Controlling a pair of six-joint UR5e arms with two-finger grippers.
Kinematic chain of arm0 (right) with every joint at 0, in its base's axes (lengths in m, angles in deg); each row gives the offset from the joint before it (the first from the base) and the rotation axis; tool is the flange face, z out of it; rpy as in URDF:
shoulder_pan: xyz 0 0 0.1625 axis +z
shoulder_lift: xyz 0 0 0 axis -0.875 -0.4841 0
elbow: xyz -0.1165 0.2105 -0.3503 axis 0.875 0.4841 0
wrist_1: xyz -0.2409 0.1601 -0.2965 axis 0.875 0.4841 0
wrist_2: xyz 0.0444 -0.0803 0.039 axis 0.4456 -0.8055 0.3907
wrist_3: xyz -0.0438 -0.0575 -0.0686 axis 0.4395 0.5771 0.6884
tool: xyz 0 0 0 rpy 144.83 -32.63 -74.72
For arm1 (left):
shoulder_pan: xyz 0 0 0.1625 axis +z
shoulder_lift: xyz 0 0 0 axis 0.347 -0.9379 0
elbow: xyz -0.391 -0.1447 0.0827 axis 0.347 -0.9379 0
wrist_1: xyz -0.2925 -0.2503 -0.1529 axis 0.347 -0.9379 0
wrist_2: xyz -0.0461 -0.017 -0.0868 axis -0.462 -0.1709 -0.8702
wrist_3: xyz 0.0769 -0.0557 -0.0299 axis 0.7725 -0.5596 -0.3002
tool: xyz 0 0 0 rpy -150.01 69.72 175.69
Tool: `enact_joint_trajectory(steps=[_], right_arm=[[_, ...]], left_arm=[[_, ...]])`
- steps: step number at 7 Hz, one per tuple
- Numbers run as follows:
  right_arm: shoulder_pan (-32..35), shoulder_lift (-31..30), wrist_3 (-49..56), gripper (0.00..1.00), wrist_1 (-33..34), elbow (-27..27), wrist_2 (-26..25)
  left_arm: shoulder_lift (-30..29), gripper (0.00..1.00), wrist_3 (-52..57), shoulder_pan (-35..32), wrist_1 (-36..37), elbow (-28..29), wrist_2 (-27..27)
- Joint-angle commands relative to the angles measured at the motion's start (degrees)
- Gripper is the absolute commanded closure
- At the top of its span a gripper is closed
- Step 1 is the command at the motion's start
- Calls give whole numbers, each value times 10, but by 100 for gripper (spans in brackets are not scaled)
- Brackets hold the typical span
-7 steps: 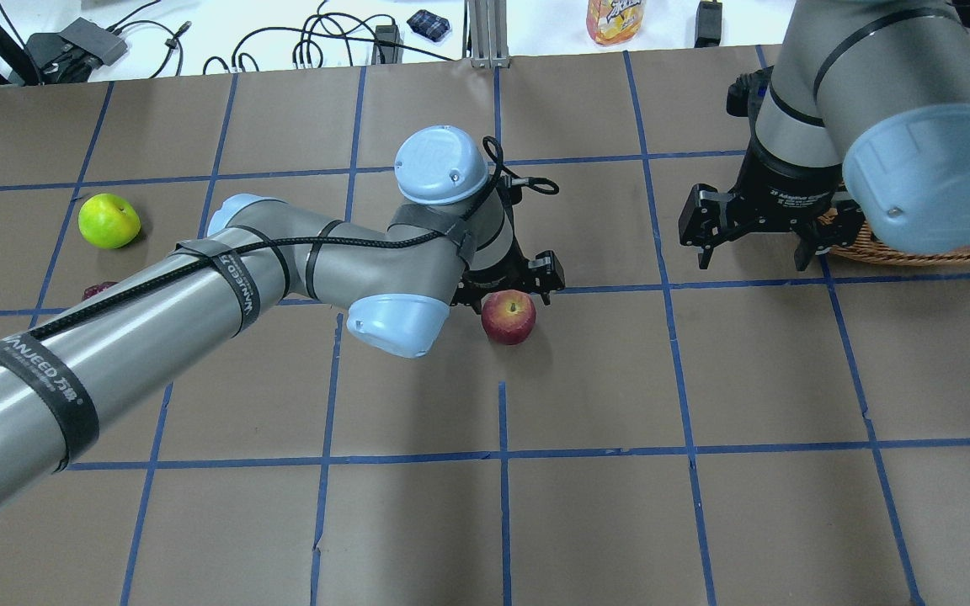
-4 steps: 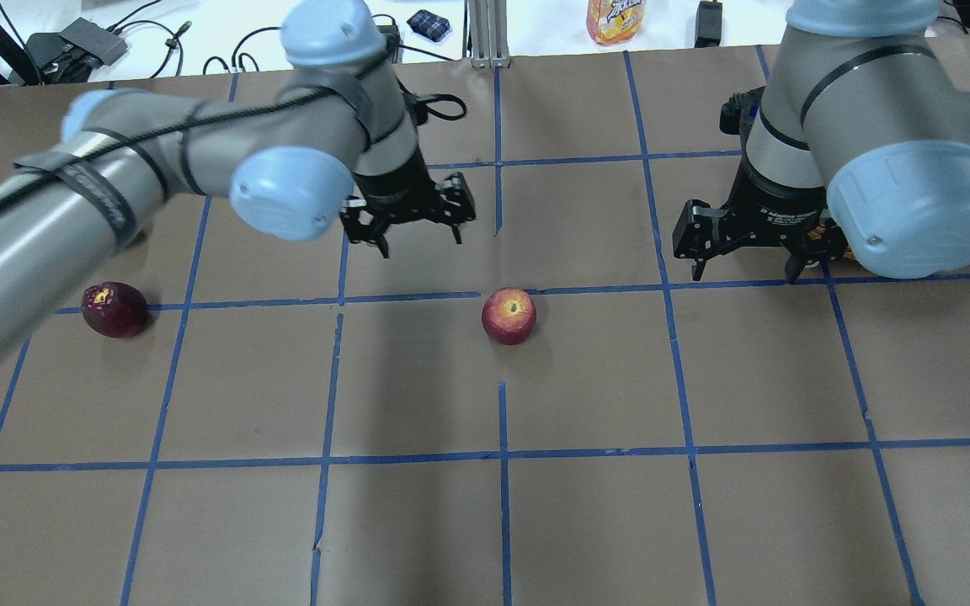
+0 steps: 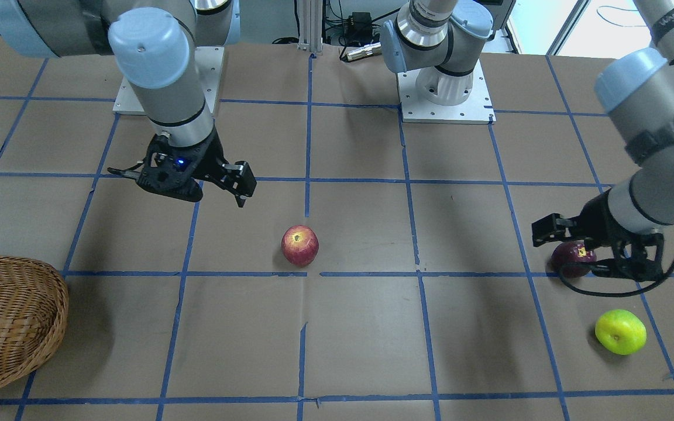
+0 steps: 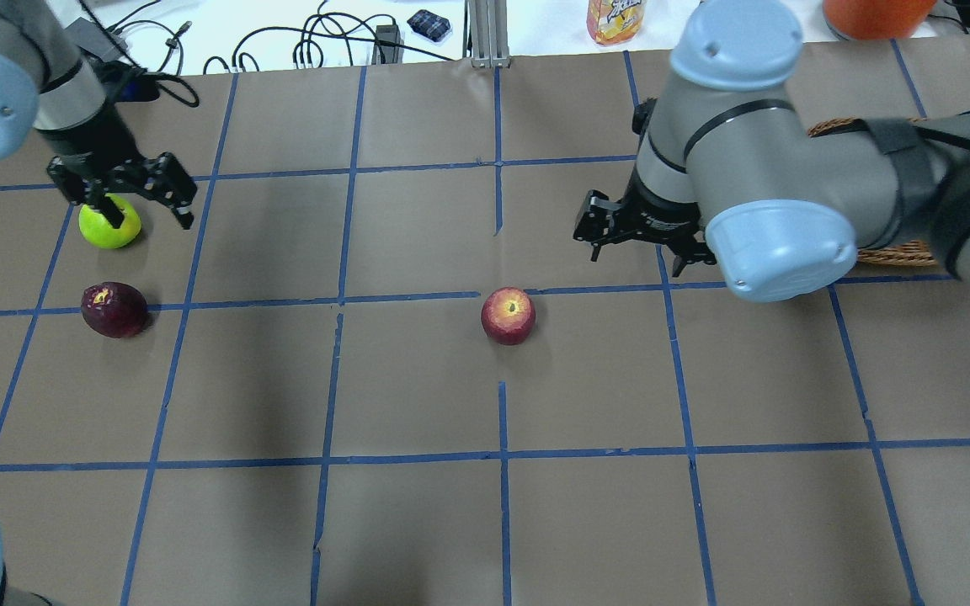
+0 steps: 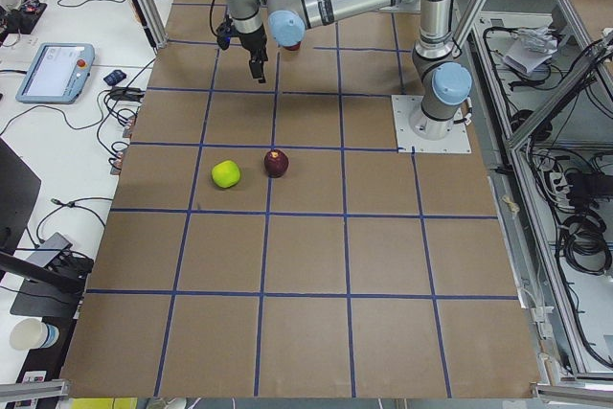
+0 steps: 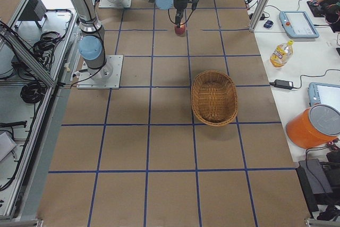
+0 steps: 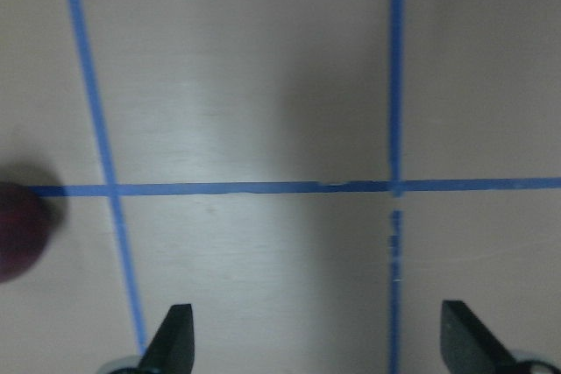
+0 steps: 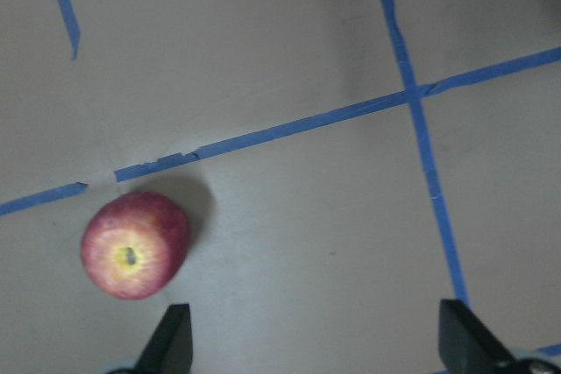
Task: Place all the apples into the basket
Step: 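Move left gripper to dark apple while right gripper reaches red apple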
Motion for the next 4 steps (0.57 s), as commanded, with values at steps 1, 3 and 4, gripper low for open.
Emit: enact_joint_trajectory(steps=[1, 3, 4], right_arm=[[64, 66, -99, 0, 81, 2, 4], [114, 139, -138, 0, 167, 2, 4], [117, 158, -139, 0, 170, 1, 3]], left_arm=[[-23, 0, 90, 88, 3, -25, 1], [-50, 0, 114, 104, 108, -68, 4], [-57, 0, 130, 106, 129, -84, 3]])
